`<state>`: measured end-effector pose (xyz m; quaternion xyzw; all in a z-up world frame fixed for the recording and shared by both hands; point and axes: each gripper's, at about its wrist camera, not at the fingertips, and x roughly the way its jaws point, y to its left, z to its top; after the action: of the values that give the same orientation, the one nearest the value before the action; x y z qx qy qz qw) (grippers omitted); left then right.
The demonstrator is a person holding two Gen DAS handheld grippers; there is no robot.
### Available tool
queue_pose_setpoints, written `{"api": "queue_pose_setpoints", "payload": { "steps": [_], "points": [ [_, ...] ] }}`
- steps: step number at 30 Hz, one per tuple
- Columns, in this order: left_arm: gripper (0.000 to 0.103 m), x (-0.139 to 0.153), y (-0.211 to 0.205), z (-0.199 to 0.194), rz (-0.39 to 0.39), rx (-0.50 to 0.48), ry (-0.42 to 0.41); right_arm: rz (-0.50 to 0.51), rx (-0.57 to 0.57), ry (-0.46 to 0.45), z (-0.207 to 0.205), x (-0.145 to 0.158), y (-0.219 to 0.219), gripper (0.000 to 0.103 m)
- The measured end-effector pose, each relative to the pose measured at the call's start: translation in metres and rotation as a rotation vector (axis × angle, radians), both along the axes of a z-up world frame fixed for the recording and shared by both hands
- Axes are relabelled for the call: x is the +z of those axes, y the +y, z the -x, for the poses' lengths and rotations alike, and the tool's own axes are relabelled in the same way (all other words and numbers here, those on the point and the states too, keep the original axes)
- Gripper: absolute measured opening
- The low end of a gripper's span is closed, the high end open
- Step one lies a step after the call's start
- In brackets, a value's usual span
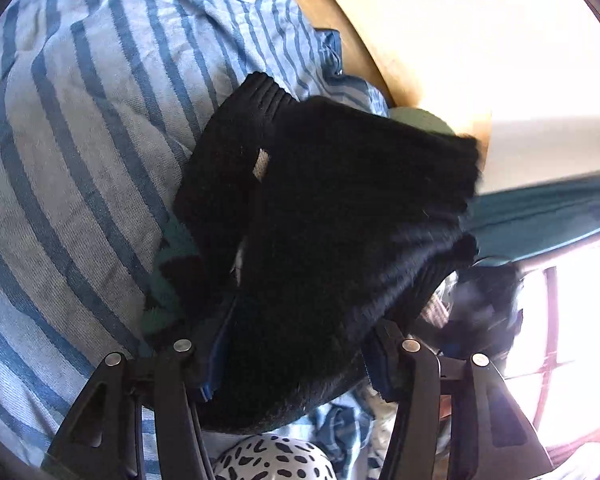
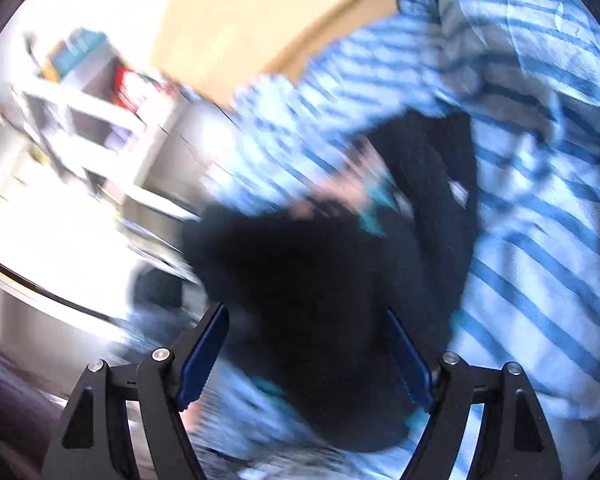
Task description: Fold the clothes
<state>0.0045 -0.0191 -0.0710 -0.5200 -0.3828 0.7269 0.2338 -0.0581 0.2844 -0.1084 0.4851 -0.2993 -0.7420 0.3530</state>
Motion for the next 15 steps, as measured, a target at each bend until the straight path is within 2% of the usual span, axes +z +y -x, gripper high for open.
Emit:
{"api": "queue_pose_setpoints", "payload": {
  "steps": [3,5,6,7,9,11,12,14,15],
  "points": [
    [0.057,-0.007,-0.002,0.01,-0.015,-0.003,-0.006,0.155,-0.049,0.081,0.005,0.022,0.02,0.084],
    [0.057,-0.012,-0.005,0.014,-0.037,0.009,-0.018,0.149,-0.117,0.108,0.014,0.029,0.033,0.085],
    [0.057,-0.016,-0.005,0.018,-0.051,0.025,-0.03,0.095,-0.146,0.096,0.02,0.028,0.029,0.085],
    [0.057,-0.019,-0.004,0.023,-0.066,0.04,-0.043,-0.018,-0.172,0.065,0.03,0.025,0.027,0.085],
    [0.057,-0.026,-0.008,0.029,-0.091,0.081,-0.069,-0.175,-0.15,0.031,0.049,0.014,0.016,0.074],
    [0.057,-0.033,-0.017,0.03,-0.112,0.131,-0.095,-0.208,-0.083,0.01,0.063,-0.002,-0.006,0.07],
    [0.057,-0.037,-0.022,0.03,-0.095,0.157,-0.104,-0.224,-0.049,-0.001,0.07,-0.009,-0.017,0.07],
    [0.057,-0.042,-0.026,0.029,-0.064,0.19,-0.116,-0.189,-0.037,-0.007,0.071,-0.013,-0.029,0.07],
    [0.057,-0.044,-0.028,0.028,-0.049,0.207,-0.122,-0.138,-0.039,0.003,0.065,-0.008,-0.026,0.071]
  ]
}}
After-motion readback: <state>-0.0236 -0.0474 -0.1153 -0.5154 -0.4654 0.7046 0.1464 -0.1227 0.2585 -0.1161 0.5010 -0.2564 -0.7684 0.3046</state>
